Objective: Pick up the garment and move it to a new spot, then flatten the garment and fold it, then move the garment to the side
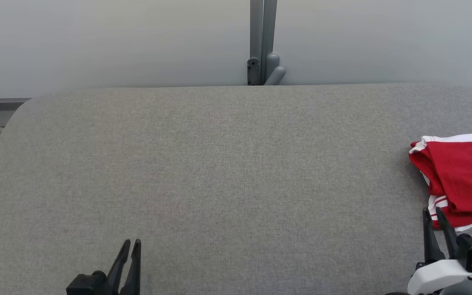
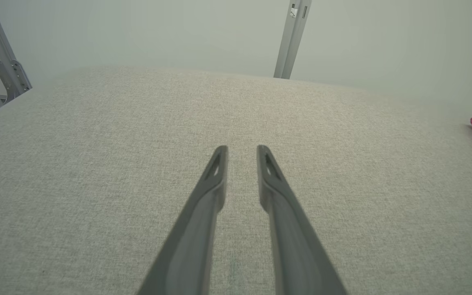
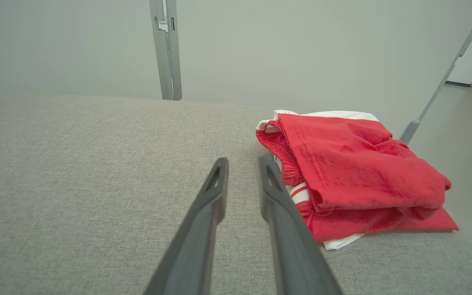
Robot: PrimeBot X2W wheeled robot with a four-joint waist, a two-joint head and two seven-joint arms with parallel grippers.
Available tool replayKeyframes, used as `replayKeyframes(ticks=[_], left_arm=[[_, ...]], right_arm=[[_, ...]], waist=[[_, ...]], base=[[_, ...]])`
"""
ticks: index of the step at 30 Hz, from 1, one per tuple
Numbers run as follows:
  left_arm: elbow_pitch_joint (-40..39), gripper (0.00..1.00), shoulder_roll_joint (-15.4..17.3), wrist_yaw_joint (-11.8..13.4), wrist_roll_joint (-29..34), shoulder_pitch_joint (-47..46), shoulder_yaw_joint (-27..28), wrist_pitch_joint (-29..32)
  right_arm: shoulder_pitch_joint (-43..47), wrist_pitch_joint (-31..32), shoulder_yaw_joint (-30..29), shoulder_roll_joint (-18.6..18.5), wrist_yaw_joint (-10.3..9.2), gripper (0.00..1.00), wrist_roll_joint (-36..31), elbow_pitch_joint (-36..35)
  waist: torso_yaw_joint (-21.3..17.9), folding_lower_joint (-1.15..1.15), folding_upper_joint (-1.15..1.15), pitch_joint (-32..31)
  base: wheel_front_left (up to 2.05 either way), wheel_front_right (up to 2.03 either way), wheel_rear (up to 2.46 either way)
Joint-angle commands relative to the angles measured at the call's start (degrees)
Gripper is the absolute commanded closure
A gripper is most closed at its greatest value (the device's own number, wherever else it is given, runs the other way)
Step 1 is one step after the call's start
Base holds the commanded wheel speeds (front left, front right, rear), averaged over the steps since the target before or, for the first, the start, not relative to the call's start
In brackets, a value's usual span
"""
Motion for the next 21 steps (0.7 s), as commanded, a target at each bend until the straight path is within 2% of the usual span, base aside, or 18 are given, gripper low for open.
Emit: replayKeyframes(ticks=[1,3,16,21], left_arm=[[0.5,1.0,-0.1,0.0,0.0,0.2,0.0,0.2],[1.4,1.0,-0.2,0.0,-0.1,0.7,-0.1,0.2],[1.2,1.0,0.0,0.0,-15.3,-1.7,1.4,3.5],[1.2,1.0,0.0,0.0,-19.2,-2.3,1.8,4.4]], right_arm=[[0.1,0.0,0.0,0.2,0.0,1.0,0.0,0.5],[0.4,0.3,0.0,0.5,0.0,1.0,0.0,1.6],[-1.5,4.6,0.8,0.3,-0.01,1.0,17.9,1.7],[-1.8,5.5,1.2,0.2,-0.01,1.0,22.4,1.5]], waist=[[0.0,0.0,0.0,0.0],[0.0,0.0,0.0,0.0],[-0.5,0.0,0.0,0.1],[-0.6,0.0,0.0,0.1]], base=[[0.0,0.0,0.0],[0.0,0.0,0.0],[0.0,0.0,0.0],[0.0,0.0,0.0]])
